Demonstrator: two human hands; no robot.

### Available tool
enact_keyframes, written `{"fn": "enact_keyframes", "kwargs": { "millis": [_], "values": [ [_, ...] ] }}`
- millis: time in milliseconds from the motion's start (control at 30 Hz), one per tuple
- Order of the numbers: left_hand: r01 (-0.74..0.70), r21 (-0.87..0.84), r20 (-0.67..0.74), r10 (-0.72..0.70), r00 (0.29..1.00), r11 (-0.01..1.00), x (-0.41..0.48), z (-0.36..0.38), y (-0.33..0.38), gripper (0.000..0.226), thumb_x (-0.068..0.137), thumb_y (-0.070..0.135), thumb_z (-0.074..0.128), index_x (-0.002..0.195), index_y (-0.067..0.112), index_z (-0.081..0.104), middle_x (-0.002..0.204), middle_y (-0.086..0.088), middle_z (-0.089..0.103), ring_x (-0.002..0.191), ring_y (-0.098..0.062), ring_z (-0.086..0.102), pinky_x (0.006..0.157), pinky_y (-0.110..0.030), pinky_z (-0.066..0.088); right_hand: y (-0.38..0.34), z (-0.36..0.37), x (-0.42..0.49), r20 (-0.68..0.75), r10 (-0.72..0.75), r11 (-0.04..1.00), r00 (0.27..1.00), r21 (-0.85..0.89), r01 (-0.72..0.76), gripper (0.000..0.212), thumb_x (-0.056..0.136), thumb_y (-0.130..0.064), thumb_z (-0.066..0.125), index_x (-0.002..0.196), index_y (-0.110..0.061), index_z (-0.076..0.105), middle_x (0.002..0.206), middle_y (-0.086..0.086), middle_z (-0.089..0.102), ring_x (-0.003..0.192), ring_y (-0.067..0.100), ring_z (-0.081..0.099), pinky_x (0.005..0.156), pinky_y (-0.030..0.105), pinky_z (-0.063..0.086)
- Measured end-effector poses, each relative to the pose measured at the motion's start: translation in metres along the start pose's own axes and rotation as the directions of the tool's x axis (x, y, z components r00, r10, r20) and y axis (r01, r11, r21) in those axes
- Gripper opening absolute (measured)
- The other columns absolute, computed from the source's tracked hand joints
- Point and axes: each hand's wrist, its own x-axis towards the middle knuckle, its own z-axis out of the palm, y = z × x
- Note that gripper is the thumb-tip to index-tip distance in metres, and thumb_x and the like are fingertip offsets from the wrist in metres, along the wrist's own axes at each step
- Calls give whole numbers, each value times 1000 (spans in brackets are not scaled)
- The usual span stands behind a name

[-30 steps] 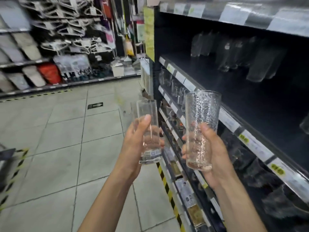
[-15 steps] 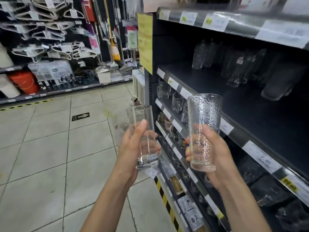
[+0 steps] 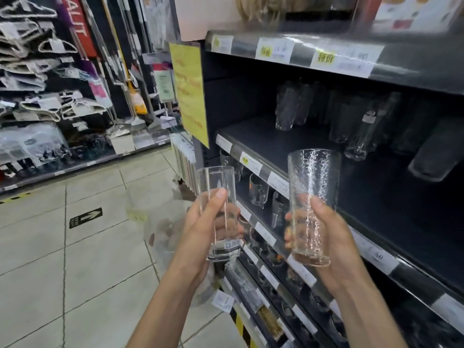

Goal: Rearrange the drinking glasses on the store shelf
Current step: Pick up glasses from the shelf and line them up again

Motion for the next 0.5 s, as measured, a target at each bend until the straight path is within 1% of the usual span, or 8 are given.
{"fn": "enact_keyframes", "kwargs": {
  "millis": [67,133,200,267,333,367,433,500],
  "values": [
    [11,6,40,-11,999,1000,34,2,7,60,78,56,69,119,14,57,88,-8,71,67,-26,67,63,-38,57,-6,4,25,-62,-10,1000,998,-27,9,98,41,-73,85,111,-8,64,89,17,71,61,28,65,57,37,57],
    [18,15,93,-19,995,1000,65,4,11,62,75,56,68,120,14,57,89,-8,72,68,-28,66,64,-39,57,-11,5,46,-132,-28,999,991,-43,22,103,40,-74,84,115,-7,62,87,18,71,61,29,66,58,36,57],
    [37,5,139,-37,990,999,93,8,11,59,77,54,66,120,15,58,92,-8,72,69,-28,66,65,-40,58,-15,5,62,-187,-42,999,981,-31,36,102,42,-73,84,118,-9,60,86,17,72,60,28,66,56,34,55],
    [57,5,186,-57,981,998,115,14,10,57,79,54,65,118,14,58,94,-10,71,68,-27,66,66,-40,57,-20,4,71,-242,-43,999,969,-30,37,90,48,-71,82,114,-13,63,87,17,72,60,28,66,57,35,55],
    [69,36,236,-76,969,997,135,21,6,56,79,57,64,111,12,59,94,-11,71,68,-26,67,67,-40,56,-23,2,74,-301,-46,999,952,-39,35,75,60,-67,79,111,-13,66,88,19,72,62,28,67,57,35,55],
    [82,46,259,-91,962,996,144,25,4,57,79,58,64,110,11,60,95,-11,71,69,-26,67,67,-39,55,-24,1,75,-336,-48,999,940,-38,37,72,65,-63,77,114,-12,65,88,18,73,62,28,67,56,34,55],
    [113,61,318,-126,940,992,160,34,1,64,76,61,66,113,10,61,95,-12,72,70,-26,68,65,-37,56,-25,-2,77,-424,-73,997,903,-15,74,71,66,-56,74,119,-9,63,89,17,71,61,26,67,52,30,54],
    [138,85,390,-161,907,987,174,43,0,67,74,65,70,118,15,62,95,-11,73,72,-26,70,67,-39,55,-24,-5,78,-518,-121,992,847,-27,125,72,68,-53,78,121,-7,64,90,16,68,62,25,67,51,28,53]
  ]
}}
